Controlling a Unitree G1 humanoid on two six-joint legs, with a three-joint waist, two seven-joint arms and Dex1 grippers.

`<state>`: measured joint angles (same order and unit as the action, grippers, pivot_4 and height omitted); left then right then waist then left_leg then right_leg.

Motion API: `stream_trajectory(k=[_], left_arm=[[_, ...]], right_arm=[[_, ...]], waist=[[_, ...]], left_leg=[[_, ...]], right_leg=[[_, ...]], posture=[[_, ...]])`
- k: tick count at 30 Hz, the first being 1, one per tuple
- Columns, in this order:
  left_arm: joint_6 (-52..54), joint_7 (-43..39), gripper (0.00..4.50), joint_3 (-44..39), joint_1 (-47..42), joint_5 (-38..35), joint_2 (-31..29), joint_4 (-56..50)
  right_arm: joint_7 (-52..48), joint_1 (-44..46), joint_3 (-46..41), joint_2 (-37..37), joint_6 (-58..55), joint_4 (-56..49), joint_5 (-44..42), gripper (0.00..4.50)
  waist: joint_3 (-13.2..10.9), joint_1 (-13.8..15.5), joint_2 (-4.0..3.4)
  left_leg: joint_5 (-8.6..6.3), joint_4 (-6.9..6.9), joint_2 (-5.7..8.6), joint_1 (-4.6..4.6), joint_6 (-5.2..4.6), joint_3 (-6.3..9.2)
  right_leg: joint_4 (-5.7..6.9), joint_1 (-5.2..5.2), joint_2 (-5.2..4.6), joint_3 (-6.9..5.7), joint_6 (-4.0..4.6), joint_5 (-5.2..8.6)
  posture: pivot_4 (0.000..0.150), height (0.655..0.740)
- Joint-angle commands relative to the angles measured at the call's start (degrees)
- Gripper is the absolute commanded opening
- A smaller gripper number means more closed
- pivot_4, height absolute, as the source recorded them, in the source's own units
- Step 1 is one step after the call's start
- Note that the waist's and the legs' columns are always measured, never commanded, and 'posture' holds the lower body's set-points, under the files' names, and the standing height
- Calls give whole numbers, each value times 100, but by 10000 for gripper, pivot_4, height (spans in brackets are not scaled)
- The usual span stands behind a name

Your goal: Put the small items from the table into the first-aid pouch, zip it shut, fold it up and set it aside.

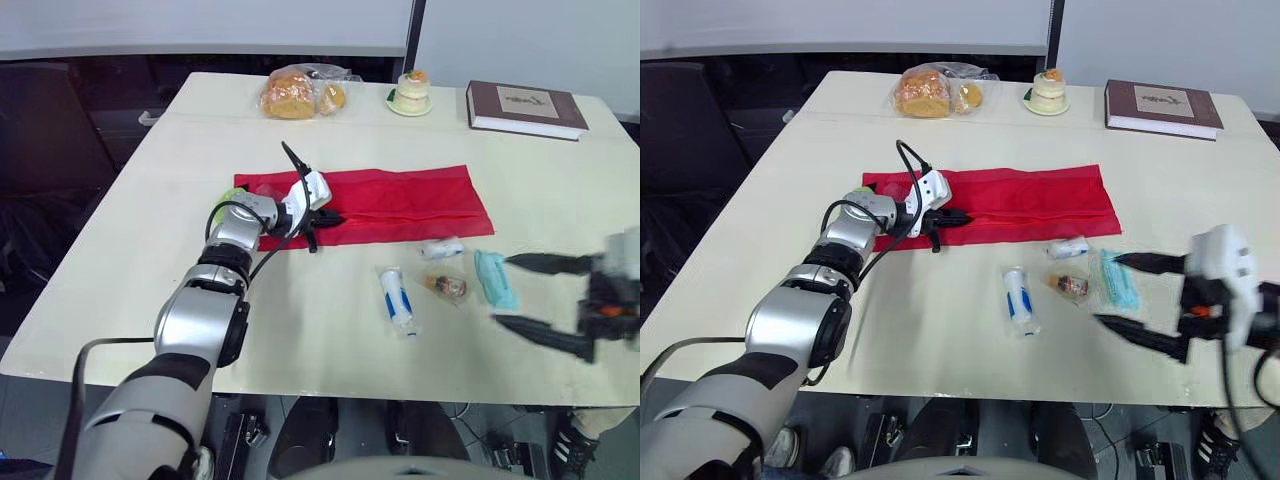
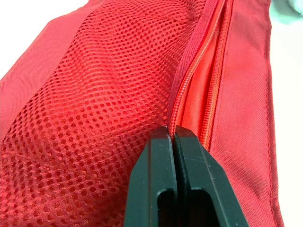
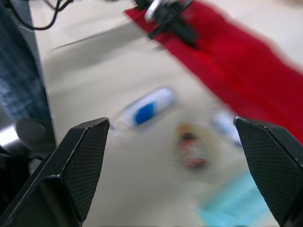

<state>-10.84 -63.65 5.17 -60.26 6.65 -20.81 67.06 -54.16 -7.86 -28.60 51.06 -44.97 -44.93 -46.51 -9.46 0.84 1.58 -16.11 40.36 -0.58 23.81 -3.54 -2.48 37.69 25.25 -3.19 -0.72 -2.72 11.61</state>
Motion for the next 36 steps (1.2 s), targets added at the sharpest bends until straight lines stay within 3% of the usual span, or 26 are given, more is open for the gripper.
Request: stream_trajectory(k=[1, 5, 11, 27, 30, 34, 35, 36], left_arm=[[-100, 4, 0, 13, -154, -33, 36, -25], [-103, 12, 0, 11, -154, -44, 90, -42], [-100, 9, 0, 21, -157, -38, 154, -40], [-118, 9, 0, 45, -185, -2, 205, -4], [-123, 7, 0, 48, -193, 2, 201, 0], [-131, 17, 0, 53, -205, 8, 195, 14], [-132, 17, 0, 57, -206, 6, 195, 16], [-136, 17, 0, 61, -207, 4, 196, 20]], right_arm=[[1279, 173, 964, -503, -257, -634, 224, 44814], [2719, 264, 2263, -1067, -772, -745, 1004, 44814], [3502, 672, 3364, -1414, -1347, -746, 1433, 44814], [4064, 1104, 3671, -2505, -2258, -57, 1446, 44814], [4081, 1094, 3696, -2570, -2201, 2, 1516, 38113], [4079, 1113, 3748, -2562, -2096, 71, 1632, 19802], [4060, 1114, 3749, -2556, -2085, 73, 1649, 17660], [4040, 1111, 3739, -2550, -2077, 70, 1661, 11705]], waist=[[2, -1, 6], [3, 7, 10], [3, 0, 9], [3, -3, 10], [3, -3, 10], [3, -4, 10], [3, -4, 10], [3, -4, 10]], left_leg=[[0, 1, -2, 1, 0, 2], [1, 2, -1, 5, 1, 5], [0, 4, 3, 4, 0, -2], [0, 4, 2, 4, -1, 3], [0, 4, 3, 4, -1, 3], [0, 4, 3, 4, -1, 2], [0, 4, 3, 4, -1, 3], [0, 4, 3, 4, -1, 3]], right_leg=[[0, -1, 1, -2, 0, 0], [0, 1, -1, -6, 1, 0], [0, 2, -1, -1, 1, 0], [0, 1, 4, -5, 1, 0], [0, 1, 4, -5, 0, 0], [0, 1, 4, -5, 0, 0], [0, 1, 4, -5, 0, 0], [0, 1, 4, -5, 1, 0]], posture=[[1500, 7289], [1500, 7289], [1500, 7289], [1500, 7289], [1500, 7289], [1500, 7289], [1500, 7289], [1500, 7289]])
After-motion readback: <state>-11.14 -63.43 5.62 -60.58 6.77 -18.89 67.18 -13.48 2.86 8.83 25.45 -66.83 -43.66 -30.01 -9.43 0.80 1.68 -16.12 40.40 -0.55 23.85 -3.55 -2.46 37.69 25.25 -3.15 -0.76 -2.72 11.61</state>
